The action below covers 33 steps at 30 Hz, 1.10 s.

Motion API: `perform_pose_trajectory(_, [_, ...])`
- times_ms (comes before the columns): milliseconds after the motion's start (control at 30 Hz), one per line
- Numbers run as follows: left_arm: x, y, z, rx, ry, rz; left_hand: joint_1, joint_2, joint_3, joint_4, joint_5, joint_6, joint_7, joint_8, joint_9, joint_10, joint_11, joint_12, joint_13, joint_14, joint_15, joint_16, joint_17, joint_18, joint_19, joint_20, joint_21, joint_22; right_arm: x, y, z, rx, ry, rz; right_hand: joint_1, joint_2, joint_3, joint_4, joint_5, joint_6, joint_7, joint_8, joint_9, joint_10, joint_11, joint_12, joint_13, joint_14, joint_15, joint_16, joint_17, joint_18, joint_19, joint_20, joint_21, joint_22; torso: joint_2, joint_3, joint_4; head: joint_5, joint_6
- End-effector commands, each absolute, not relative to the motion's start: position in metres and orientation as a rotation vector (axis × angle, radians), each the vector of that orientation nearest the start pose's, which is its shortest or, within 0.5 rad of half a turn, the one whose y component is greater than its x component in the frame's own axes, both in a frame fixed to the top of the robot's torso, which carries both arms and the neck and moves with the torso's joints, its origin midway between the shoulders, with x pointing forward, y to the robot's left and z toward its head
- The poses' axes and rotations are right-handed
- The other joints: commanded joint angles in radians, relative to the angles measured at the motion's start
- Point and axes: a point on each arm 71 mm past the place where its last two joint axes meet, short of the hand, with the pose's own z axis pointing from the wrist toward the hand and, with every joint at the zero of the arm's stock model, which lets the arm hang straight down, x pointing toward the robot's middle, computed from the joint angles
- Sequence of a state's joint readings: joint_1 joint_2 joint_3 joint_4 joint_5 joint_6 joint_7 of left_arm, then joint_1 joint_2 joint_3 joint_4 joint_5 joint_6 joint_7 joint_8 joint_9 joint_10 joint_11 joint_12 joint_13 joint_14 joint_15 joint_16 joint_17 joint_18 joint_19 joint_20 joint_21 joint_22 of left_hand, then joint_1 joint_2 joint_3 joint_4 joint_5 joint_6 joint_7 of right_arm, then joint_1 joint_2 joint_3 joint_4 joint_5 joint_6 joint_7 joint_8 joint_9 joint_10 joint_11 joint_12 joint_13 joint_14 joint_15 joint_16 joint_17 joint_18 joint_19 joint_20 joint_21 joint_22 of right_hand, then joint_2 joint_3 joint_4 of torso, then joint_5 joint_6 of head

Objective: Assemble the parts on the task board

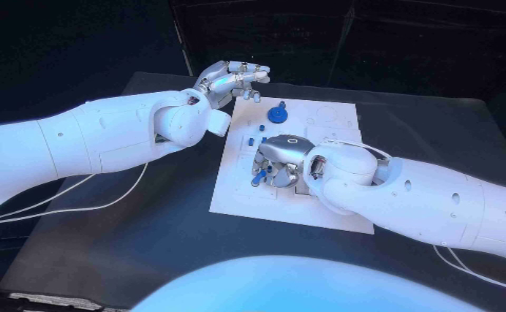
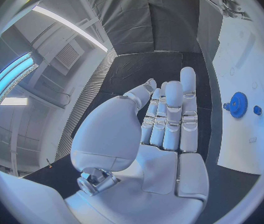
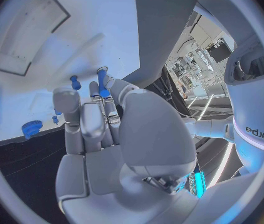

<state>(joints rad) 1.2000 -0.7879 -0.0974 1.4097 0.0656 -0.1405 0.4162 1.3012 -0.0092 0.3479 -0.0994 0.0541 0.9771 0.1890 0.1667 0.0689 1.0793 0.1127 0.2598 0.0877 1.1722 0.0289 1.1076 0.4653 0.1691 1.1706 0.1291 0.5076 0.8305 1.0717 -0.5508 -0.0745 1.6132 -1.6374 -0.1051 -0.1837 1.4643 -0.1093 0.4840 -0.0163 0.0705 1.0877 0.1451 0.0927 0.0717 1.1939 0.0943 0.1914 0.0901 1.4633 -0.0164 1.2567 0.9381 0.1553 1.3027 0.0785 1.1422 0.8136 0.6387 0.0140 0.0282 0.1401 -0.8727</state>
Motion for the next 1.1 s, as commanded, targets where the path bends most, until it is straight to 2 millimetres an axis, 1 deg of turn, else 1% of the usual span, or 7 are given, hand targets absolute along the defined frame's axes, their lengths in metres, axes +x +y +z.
perform_pose_trajectory(33, [0.5002, 0.2074, -0.2027, -1.155, 1.475, -1.667, -0.003, -0.004, 0.007, 0.002, 0.003, -0.004, -0.001, 0.007, -0.001, -0.009, 0.000, 0.007, -0.001, -0.006, 0.001, -0.006, -0.001, 0.012, 0.005, -0.001, -0.003, -0.001, 0.3996, -0.0299, -0.2436, -0.590, 1.856, 0.856, 0.005, 0.005, -0.001, -0.006, 0.005, -0.003, 0.007, -0.004, -0.001, 0.030, -0.025, 0.000, 0.000, 0.014, -0.002, -0.002, -0.001, -0.019, -0.002, 0.004, 0.001, -0.001, 0.000, 0.0001, 0.0004, 0.000, 0.000])
perform_pose_trajectory(167, [0.5002, 0.2073, -0.2027, -1.155, 1.475, -1.667, -0.003, -0.004, 0.007, 0.002, 0.003, -0.004, -0.001, 0.007, -0.001, -0.009, 0.000, 0.007, -0.001, -0.006, 0.001, -0.006, -0.001, 0.012, 0.005, -0.001, -0.003, -0.001, 0.3996, -0.0291, -0.2442, -0.596, 1.861, 0.853, 0.005, 0.005, -0.001, -0.006, 0.005, -0.003, 0.007, -0.004, -0.001, 0.030, -0.025, 0.000, 0.000, 0.014, -0.002, -0.002, -0.001, -0.019, -0.002, 0.004, 0.001, -0.001, 0.000, 0.0001, 0.0013, 0.000, 0.000])
perform_pose_trajectory(700, [0.5002, 0.2076, -0.2026, -1.155, 1.476, -1.667, -0.003, -0.004, 0.007, 0.002, 0.003, -0.004, -0.001, 0.007, -0.001, -0.009, 0.000, 0.007, -0.001, -0.006, 0.001, -0.006, -0.001, 0.012, 0.005, -0.001, -0.003, -0.001, 0.3972, -0.0253, -0.2448, -0.615, 1.868, 0.851, 0.002, 0.006, -0.002, -0.006, 0.005, -0.002, 0.007, -0.004, -0.001, 0.030, -0.025, -0.001, 0.001, 0.014, -0.002, -0.003, -0.003, -0.019, -0.003, 0.004, 0.000, -0.003, 0.000, -0.0002, 0.0005, 0.003, 0.000])
perform_pose_trajectory(867, [0.5003, 0.2076, -0.2025, -1.155, 1.476, -1.667, -0.003, -0.004, 0.007, 0.002, 0.003, -0.004, -0.001, 0.007, -0.001, -0.009, 0.000, 0.007, -0.001, -0.006, 0.001, -0.006, -0.001, 0.012, 0.005, -0.001, -0.003, -0.001, 0.3965, -0.0246, -0.2440, -0.624, 1.855, 0.840, -0.001, 0.005, -0.002, -0.006, 0.005, -0.001, 0.007, -0.003, -0.001, 0.031, -0.025, -0.001, 0.002, 0.013, -0.002, -0.003, -0.004, -0.018, -0.005, 0.004, 0.000, -0.004, 0.000, 0.0009, -0.0002, 0.004, 0.000])
perform_pose_trajectory(967, [0.5003, 0.2073, -0.2026, -1.155, 1.477, -1.668, -0.003, -0.004, 0.007, 0.002, 0.003, -0.004, -0.001, 0.007, -0.001, -0.009, 0.000, 0.007, -0.001, -0.006, 0.001, -0.006, -0.001, 0.012, 0.005, -0.001, -0.003, -0.001, 0.3961, -0.0233, -0.2434, -0.624, 1.849, 0.839, -0.007, 0.004, -0.004, -0.006, 0.004, -0.002, 0.007, -0.004, -0.001, 0.031, -0.025, -0.002, 0.002, 0.012, -0.002, -0.004, -0.006, -0.018, -0.006, 0.004, 0.000, -0.004, 0.000, 0.0005, 0.0001, 0.003, 0.000])
perform_pose_trajectory(1033, [0.5004, 0.2071, -0.2026, -1.155, 1.477, -1.668, -0.003, -0.004, 0.007, 0.002, 0.003, -0.004, -0.001, 0.007, -0.001, -0.009, 0.000, 0.007, -0.001, -0.006, 0.001, -0.006, -0.001, 0.012, 0.005, -0.001, -0.003, -0.001, 0.3960, -0.0218, -0.2431, -0.623, 1.844, 0.841, -0.016, 0.000, -0.007, -0.005, 0.005, -0.011, 0.010, -0.010, -0.003, 0.024, -0.022, -0.008, 0.001, 0.012, 0.000, -0.005, -0.008, -0.018, -0.009, 0.006, -0.001, -0.007, 0.000, 0.0001, 0.0002, 0.002, 0.000])
perform_pose_trajectory(1100, [0.5004, 0.2069, -0.2026, -1.155, 1.477, -1.668, -0.003, -0.004, 0.007, 0.002, 0.003, -0.004, -0.001, 0.007, -0.001, -0.009, 0.000, 0.007, -0.001, -0.006, 0.001, -0.006, -0.001, 0.012, 0.005, -0.001, -0.003, -0.001, 0.3964, -0.0201, -0.2433, -0.623, 1.843, 0.842, -0.035, -0.006, -0.012, 0.001, 0.011, -0.032, 0.018, -0.022, -0.007, 0.002, -0.014, -0.023, -0.003, 0.010, 0.006, -0.007, -0.014, -0.018, -0.014, 0.009, -0.005, -0.013, 0.000, -0.0002, 0.0005, 0.001, 0.000])
